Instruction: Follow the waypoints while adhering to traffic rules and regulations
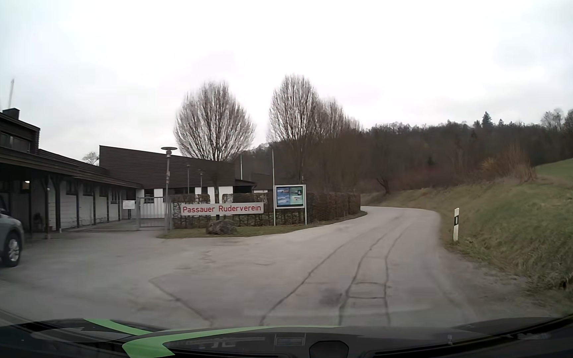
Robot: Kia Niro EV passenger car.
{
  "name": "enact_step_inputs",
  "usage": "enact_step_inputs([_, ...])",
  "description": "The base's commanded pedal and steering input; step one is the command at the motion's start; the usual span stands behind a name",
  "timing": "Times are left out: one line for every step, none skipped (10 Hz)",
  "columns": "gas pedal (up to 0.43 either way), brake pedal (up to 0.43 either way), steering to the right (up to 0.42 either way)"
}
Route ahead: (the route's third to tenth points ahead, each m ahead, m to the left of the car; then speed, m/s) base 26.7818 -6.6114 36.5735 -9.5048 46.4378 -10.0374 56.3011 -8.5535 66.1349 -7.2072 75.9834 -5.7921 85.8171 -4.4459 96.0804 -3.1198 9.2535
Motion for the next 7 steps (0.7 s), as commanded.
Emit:
enact_step_inputs([0.13,0.0,0.122])
enact_step_inputs([0.13,0.0,0.129])
enact_step_inputs([0.13,0.0,0.13])
enact_step_inputs([0.13,0.0,0.13])
enact_step_inputs([0.13,0.0,0.128])
enact_step_inputs([0.13,0.0,0.126])
enact_step_inputs([0.13,0.0,0.125])
